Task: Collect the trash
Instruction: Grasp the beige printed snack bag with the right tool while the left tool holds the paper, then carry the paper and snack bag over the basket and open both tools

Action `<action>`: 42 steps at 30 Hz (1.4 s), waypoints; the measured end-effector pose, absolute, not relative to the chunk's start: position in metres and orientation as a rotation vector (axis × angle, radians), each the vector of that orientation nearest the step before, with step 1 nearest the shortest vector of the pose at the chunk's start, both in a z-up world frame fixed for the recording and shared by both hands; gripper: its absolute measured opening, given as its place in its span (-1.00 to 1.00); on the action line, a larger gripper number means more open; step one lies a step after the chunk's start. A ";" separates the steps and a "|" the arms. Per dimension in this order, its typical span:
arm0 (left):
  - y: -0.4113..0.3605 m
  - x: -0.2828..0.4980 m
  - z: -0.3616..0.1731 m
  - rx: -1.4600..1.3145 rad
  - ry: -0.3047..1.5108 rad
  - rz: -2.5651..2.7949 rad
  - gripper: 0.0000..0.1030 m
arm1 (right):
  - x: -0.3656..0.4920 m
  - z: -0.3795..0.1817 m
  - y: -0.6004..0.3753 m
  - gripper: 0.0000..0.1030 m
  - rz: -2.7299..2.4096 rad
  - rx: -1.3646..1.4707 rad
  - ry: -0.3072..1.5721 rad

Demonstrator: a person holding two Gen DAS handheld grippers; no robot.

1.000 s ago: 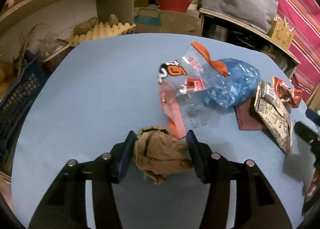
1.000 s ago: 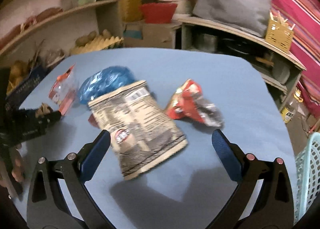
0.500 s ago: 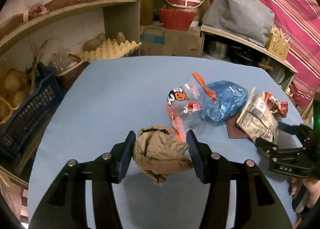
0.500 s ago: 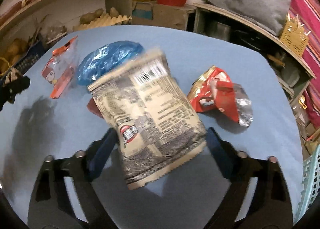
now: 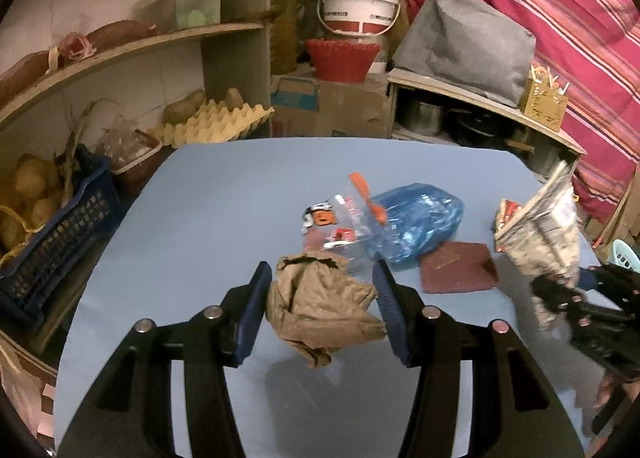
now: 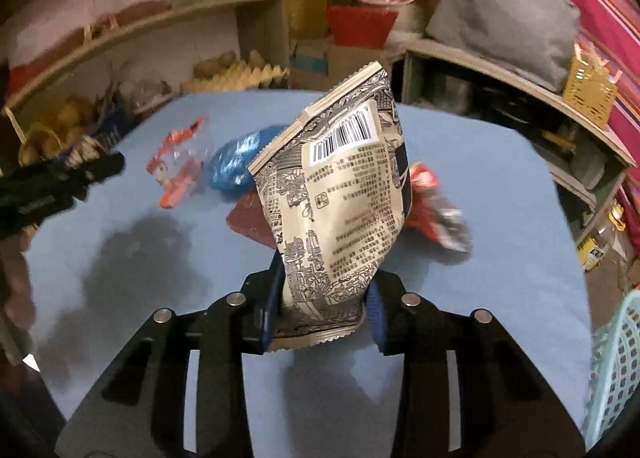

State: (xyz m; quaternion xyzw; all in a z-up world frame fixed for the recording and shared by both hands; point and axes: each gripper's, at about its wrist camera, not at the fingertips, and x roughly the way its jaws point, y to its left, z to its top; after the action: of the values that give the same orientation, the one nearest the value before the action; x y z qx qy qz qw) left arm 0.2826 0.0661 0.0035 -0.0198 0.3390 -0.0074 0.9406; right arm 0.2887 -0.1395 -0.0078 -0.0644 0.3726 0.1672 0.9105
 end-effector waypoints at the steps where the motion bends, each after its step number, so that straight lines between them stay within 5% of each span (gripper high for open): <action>1: 0.063 0.282 0.004 -0.037 0.688 -0.018 0.01 | 0.284 -0.002 -0.150 -0.30 0.340 -0.111 0.759; 32: -0.171 0.260 0.019 0.106 0.574 -0.272 0.01 | 0.193 0.015 -0.478 -0.23 -0.222 0.184 0.701; 34: -0.189 0.258 0.023 0.117 0.566 -0.299 0.01 | 0.191 0.013 -0.483 -0.10 -0.225 0.197 0.708; 36: -0.212 0.257 0.029 0.120 0.555 -0.326 0.01 | 0.189 0.011 -0.483 0.26 -0.230 0.205 0.730; 42: -0.277 0.253 0.041 0.109 0.540 -0.417 0.01 | 0.184 0.010 -0.494 0.50 -0.269 0.214 0.726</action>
State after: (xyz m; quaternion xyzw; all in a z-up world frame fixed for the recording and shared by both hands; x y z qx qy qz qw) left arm 0.2533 -0.2775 0.0414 0.0534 0.2645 -0.2042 0.9410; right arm 0.1844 -0.4943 0.0103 0.1041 0.3534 -0.1309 0.9204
